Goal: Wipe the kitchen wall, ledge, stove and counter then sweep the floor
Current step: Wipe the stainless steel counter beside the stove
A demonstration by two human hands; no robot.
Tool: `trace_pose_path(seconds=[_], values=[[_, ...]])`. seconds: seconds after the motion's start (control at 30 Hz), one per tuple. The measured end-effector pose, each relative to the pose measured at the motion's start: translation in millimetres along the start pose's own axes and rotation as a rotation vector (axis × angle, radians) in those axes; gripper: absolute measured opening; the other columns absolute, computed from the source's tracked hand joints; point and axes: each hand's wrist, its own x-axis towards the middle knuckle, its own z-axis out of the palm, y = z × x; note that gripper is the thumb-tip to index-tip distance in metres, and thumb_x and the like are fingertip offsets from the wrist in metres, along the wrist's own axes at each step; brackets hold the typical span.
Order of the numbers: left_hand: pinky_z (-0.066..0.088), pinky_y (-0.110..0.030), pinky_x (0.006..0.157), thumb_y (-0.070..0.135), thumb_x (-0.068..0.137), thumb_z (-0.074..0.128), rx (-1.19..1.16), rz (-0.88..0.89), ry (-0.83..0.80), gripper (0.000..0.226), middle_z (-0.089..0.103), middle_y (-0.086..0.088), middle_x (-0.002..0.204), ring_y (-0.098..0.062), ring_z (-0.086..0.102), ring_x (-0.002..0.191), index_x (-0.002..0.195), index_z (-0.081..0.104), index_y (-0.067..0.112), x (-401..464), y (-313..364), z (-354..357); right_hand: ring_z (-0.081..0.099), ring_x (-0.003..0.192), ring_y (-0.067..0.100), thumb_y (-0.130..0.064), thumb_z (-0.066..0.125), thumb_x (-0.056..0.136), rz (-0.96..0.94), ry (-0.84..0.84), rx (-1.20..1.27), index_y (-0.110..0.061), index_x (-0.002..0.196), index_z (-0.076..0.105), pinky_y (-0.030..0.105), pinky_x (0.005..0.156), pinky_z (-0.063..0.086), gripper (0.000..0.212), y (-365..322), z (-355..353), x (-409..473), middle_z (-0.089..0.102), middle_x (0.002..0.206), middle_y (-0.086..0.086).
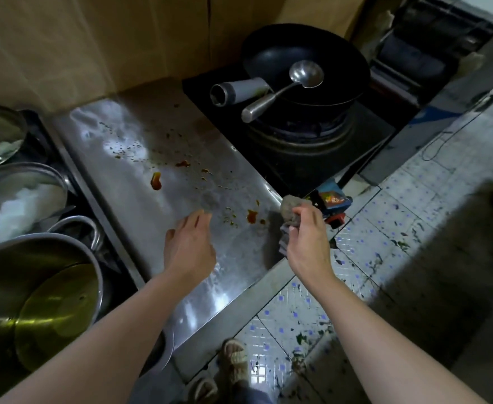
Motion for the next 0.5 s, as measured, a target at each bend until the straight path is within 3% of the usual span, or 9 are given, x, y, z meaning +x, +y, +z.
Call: trace_pose_path(seconds=[0.07,0.13,0.2,0.33,0.5], values=[[0.032,-0.038,0.103,0.017,0.089,0.054,0.016,-0.011,0.004,0.058,0.028,0.003,0.148,-0.02,0.03,0.133,0.141,0.028,0.019,6,-3,2,0.026,0.14,0.025,-0.014,0.05,0.094,-0.017,-0.095,-0.064,-0.015,0.14,0.036,0.042,0.112,0.034,0.048,8,14,5,0.022,0.153,0.004],[0.032,-0.039,0.103,0.019,0.088,0.056,0.049,-0.021,0.021,0.057,0.03,0.003,0.147,-0.021,0.032,0.132,0.138,0.03,0.02,11,-8,4,0.006,0.145,0.027,-0.019,0.048,0.095,-0.039,-0.156,-0.132,-0.019,0.147,0.025,0.041,0.119,0.016,0.057,15,28,4,0.007,0.158,0.001],[0.031,-0.04,0.104,0.017,0.087,0.055,0.058,-0.046,0.024,0.056,0.03,0.003,0.147,-0.021,0.032,0.132,0.138,0.032,0.02,15,-13,6,0.0,0.146,0.028,-0.024,0.047,0.096,-0.037,-0.122,-0.134,-0.019,0.148,0.023,0.039,0.119,0.01,0.057,17,38,1,0.003,0.158,0.001],[0.029,-0.041,0.107,0.012,0.086,0.056,0.058,-0.095,-0.011,0.064,0.022,0.003,0.151,-0.021,0.026,0.136,0.142,0.027,0.02,22,-20,8,-0.001,0.145,0.029,-0.027,0.043,0.097,-0.019,-0.043,-0.168,-0.016,0.148,0.025,0.04,0.119,0.009,0.055,5,57,4,0.005,0.158,0.006],[0.03,-0.04,0.107,0.012,0.086,0.058,0.071,-0.106,0.009,0.066,0.022,0.002,0.151,-0.022,0.026,0.135,0.144,0.027,0.018,29,-25,9,0.011,0.144,0.033,-0.006,0.051,0.089,-0.091,-0.01,-0.108,-0.01,0.144,0.035,0.049,0.114,0.026,0.057,-11,74,2,0.017,0.156,0.01]])
